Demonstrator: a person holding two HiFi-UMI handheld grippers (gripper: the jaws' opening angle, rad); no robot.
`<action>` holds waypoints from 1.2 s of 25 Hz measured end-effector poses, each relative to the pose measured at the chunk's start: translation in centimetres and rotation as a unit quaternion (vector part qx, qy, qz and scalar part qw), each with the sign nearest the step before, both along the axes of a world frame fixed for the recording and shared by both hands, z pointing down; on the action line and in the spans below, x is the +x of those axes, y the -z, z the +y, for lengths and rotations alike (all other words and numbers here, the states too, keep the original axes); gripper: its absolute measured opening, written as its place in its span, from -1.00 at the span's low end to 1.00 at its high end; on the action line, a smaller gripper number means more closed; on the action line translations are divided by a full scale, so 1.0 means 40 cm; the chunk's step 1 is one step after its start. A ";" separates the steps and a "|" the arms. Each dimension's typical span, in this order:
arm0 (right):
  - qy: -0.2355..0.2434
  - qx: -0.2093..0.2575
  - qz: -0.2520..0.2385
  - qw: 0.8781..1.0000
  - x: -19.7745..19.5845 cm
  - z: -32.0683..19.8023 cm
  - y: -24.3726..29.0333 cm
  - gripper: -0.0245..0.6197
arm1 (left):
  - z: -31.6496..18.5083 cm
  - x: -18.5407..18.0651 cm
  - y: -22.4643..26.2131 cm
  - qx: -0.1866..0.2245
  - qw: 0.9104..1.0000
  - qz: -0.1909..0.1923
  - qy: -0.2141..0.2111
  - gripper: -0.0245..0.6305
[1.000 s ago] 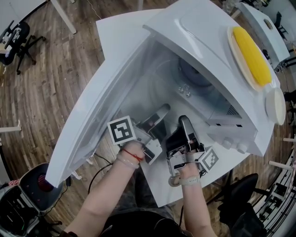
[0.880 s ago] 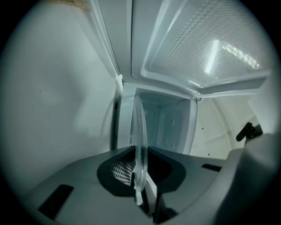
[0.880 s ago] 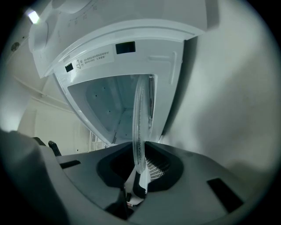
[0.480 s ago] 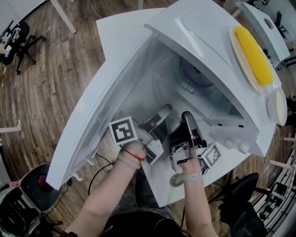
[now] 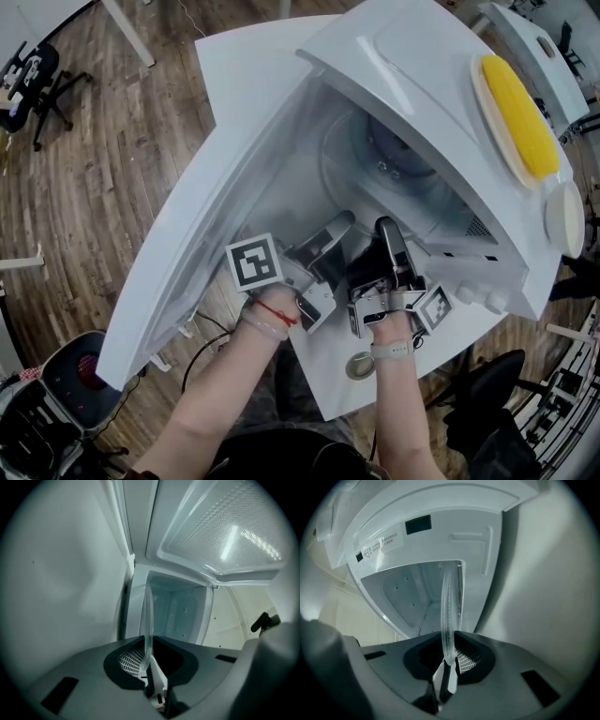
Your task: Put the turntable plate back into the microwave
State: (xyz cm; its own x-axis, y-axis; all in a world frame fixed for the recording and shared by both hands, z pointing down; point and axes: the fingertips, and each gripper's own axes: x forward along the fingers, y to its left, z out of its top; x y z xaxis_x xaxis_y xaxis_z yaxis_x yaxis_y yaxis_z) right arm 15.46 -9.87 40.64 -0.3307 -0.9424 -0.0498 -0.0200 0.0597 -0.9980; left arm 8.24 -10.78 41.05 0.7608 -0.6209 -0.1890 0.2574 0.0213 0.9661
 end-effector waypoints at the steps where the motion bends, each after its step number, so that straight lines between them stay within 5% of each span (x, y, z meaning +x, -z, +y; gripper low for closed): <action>1: 0.002 0.005 -0.005 1.000 -0.003 -0.007 0.010 -0.74 | -0.001 0.003 -0.001 -0.001 1.000 0.000 -0.001 -0.78; 30: -0.029 0.006 0.007 1.000 0.046 -0.024 -0.016 -0.73 | -0.036 0.035 -0.006 -0.020 1.000 0.013 -0.002 -0.78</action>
State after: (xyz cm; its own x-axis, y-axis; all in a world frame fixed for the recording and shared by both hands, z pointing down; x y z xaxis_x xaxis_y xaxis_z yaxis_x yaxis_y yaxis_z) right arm 17.30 -10.82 41.26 -0.2757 -0.9595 -0.0577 -0.0371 0.0706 -0.9968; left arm 9.63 -12.21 41.29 0.7585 -0.6250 -0.1847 0.2831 0.0608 0.9572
